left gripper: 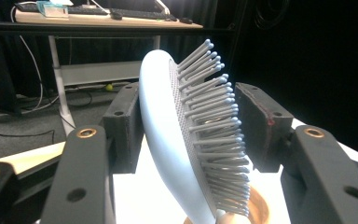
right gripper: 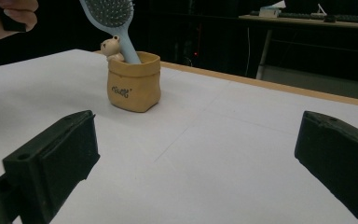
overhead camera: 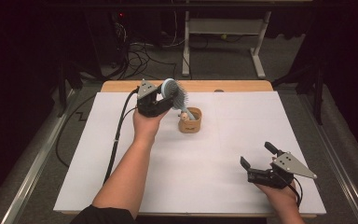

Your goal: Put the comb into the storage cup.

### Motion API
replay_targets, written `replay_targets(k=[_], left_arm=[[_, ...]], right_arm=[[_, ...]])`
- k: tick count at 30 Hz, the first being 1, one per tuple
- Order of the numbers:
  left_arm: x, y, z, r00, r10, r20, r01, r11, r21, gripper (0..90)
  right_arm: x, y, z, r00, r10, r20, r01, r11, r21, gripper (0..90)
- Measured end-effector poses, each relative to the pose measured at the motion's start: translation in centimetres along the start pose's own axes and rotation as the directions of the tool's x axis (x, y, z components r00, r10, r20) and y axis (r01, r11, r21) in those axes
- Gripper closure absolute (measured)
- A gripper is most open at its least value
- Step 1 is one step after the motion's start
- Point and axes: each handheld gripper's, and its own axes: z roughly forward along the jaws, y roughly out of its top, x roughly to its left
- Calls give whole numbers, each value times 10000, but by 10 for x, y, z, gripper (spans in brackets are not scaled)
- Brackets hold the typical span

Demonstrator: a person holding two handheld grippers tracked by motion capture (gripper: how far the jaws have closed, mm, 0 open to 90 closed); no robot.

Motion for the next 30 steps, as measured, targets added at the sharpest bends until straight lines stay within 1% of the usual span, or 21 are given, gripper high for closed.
replay_targets(k=[5, 8, 12, 27, 30], left_arm=[[1, 0, -1, 10000, 60, -69, -59, 9999, 103, 441], [1, 0, -1, 9998, 165, -130, -163, 9997, 171, 432], [2, 0, -1, 9997, 144, -217, -140, 9997, 215, 424], [2, 0, -2, 9992, 311, -265, -300, 9987, 404, 392], [4, 0, -1, 9996, 93, -259, -78, 9983, 570, 357]], right_arm=[[0, 0, 0, 10000, 11, -6, -11, 10000, 17, 0], [0, -1, 1, 10000, -3, -15, 3, 10000, 34, 0], [0, -1, 1, 10000, 16, -18, -16, 10000, 42, 0], [0, -1, 1, 10000, 11, -16, -11, 10000, 37, 0], [0, -1, 1, 10000, 17, -12, -17, 10000, 42, 0]])
